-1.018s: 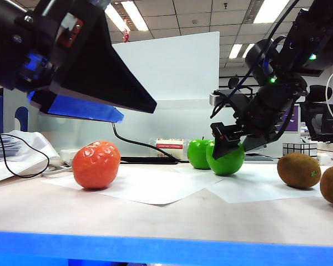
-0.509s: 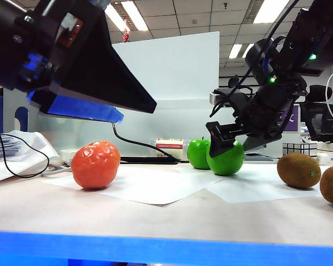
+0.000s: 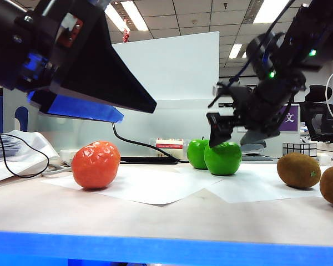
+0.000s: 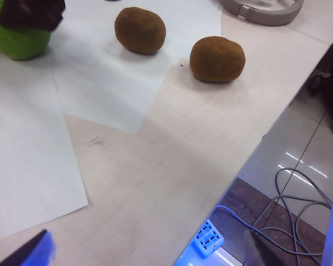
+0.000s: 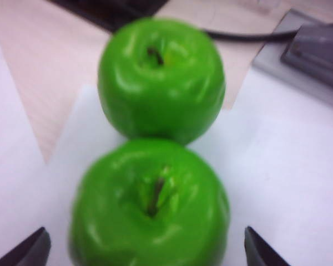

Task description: Put the same fruits together.

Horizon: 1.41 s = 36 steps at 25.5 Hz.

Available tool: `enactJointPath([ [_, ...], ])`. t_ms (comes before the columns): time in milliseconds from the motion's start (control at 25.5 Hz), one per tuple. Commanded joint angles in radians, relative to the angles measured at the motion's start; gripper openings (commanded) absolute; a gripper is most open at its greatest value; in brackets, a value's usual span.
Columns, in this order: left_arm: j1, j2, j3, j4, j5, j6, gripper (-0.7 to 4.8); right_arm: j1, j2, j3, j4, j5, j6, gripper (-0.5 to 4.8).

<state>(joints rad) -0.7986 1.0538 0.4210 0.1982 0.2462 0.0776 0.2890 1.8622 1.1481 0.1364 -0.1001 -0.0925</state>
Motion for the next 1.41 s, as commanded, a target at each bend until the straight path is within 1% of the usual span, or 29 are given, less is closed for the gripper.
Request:
enactJointPath([
  [39, 0.000, -0.002, 0.003, 0.016, 0.003, 0.000, 4.79, 0.000, -0.077, 0.006, 0.029, 0.011, 0.014, 4.79],
  [196, 0.000, -0.002, 0.005, 0.041, 0.003, 0.000, 4.79, 0.000, -0.224, 0.006, 0.006, 0.039, 0.006, 4.79],
  [235, 0.000, -0.009, 0.008, 0.048, 0.000, -0.005, 4.11, 0.000, -0.306, 0.006, -0.045, 0.038, 0.006, 4.79],
  [274, 0.000, -0.016, 0.013, 0.042, 0.000, -0.007, 3.07, 0.000, -0.345, 0.006, -0.072, 0.035, 0.006, 4.79],
  [313, 0.001, -0.045, 0.030, 0.035, -0.001, -0.006, 0.64, 0.000, -0.439, 0.006, -0.138, 0.019, 0.006, 3.46],
  [352, 0.001, -0.063, 0.038, 0.035, -0.010, -0.006, -0.07, 0.000, -0.480, 0.006, -0.166, 0.010, 0.006, 2.27],
  [392, 0.001, -0.115, 0.056, 0.035, -0.072, -0.005, -0.05, 0.000, -0.581, 0.006, -0.227, 0.004, 0.006, -0.22],
  [431, 0.001, -0.151, 0.068, 0.035, -0.124, -0.002, -0.05, 0.000, -0.627, 0.006, -0.249, 0.005, 0.006, 0.03],
  [470, 0.001, -0.217, 0.080, 0.034, -0.216, 0.006, -0.05, 0.000, -0.730, 0.006, -0.289, 0.005, 0.006, -0.06],
  [509, 0.001, -0.262, 0.084, 0.034, -0.269, 0.020, -0.05, 0.000, -0.783, 0.005, -0.302, 0.004, 0.007, -0.06],
  [548, 0.002, -0.346, 0.092, 0.012, -0.341, 0.055, -0.05, 0.000, -0.872, 0.005, -0.333, 0.004, 0.007, -0.06],
  [587, 0.001, -0.401, 0.092, -0.005, -0.377, 0.079, -0.05, 0.000, -0.923, 0.005, -0.352, 0.000, 0.007, -0.06],
  [627, 0.001, -0.502, 0.092, -0.056, -0.438, 0.103, -0.05, 0.000, -1.001, 0.005, -0.393, 0.000, 0.008, -0.06],
  [666, 0.001, -0.549, 0.092, -0.085, -0.468, 0.103, -0.05, 0.000, -1.050, 0.004, -0.424, 0.000, 0.010, -0.06],
  [705, 0.001, -0.655, 0.092, -0.161, -0.533, 0.102, -0.05, 0.000, -1.122, 0.003, -0.473, 0.000, 0.010, -0.06],
  [744, 0.001, -0.715, 0.092, -0.204, -0.560, 0.102, -0.05, 0.000, -1.168, 0.000, -0.505, -0.002, 0.010, -0.06],
  [783, 0.000, -0.811, 0.092, -0.275, -0.567, 0.089, -0.05, 0.000, -1.234, -0.007, -0.552, -0.007, 0.010, -0.06],
  [901, 0.000, -1.004, 0.092, -0.426, -0.568, 0.067, -0.05, 0.000, -1.387, -0.045, -0.636, 0.007, 0.010, -0.06],
  [940, -0.003, -1.055, 0.094, -0.478, -0.566, 0.035, -0.05, 0.000, -1.459, -0.072, -0.673, 0.033, 0.011, -0.06],
  [979, -0.001, -1.051, 0.115, -0.539, -0.563, 0.010, -0.05, 0.000, -1.488, -0.085, -0.689, 0.034, 0.011, -0.06],
  [1018, -0.002, -1.041, 0.156, -0.649, -0.528, 0.019, -0.05, 0.001, -1.548, -0.115, -0.734, 0.026, 0.021, -0.06],
  [1057, -0.001, -1.038, 0.171, -0.696, -0.467, 0.027, -0.05, 0.002, -1.572, -0.127, -0.758, 0.015, 0.035, -0.06],
  [1096, 0.000, -1.040, 0.178, -0.736, -0.356, 0.012, -0.05, 0.004, -1.627, -0.155, -0.819, 0.009, 0.087, -0.06],
  [1136, 0.000, -1.046, 0.178, -0.748, -0.327, -0.007, -0.05, 0.005, -1.650, -0.174, -0.840, 0.007, 0.102, -0.06],
  [1175, 0.000, -1.051, 0.177, -0.759, -0.284, -0.059, -0.05, 0.004, -1.701, -0.209, -0.871, -0.016, 0.124, -0.06],
  [1253, 0.000, -1.051, 0.175, -0.758, -0.241, -0.113, -0.05, 0.003, -1.773, -0.285, -0.877, -0.074, 0.157, -0.06],
  [1292, 0.000, -1.051, 0.172, -0.755, -0.241, -0.113, -0.05, 0.004, -1.800, -0.317, -0.877, -0.078, 0.167, -0.06],
  [1370, 0.000, -1.051, 0.154, -0.740, -0.204, -0.116, -0.05, 0.003, -1.859, -0.395, -0.869, -0.082, 0.176, -0.06],
  [1410, 0.000, -1.051, 0.143, -0.729, -0.195, -0.119, -0.05, 0.003, -1.859, -0.432, -0.867, -0.104, 0.191, -0.06],
])
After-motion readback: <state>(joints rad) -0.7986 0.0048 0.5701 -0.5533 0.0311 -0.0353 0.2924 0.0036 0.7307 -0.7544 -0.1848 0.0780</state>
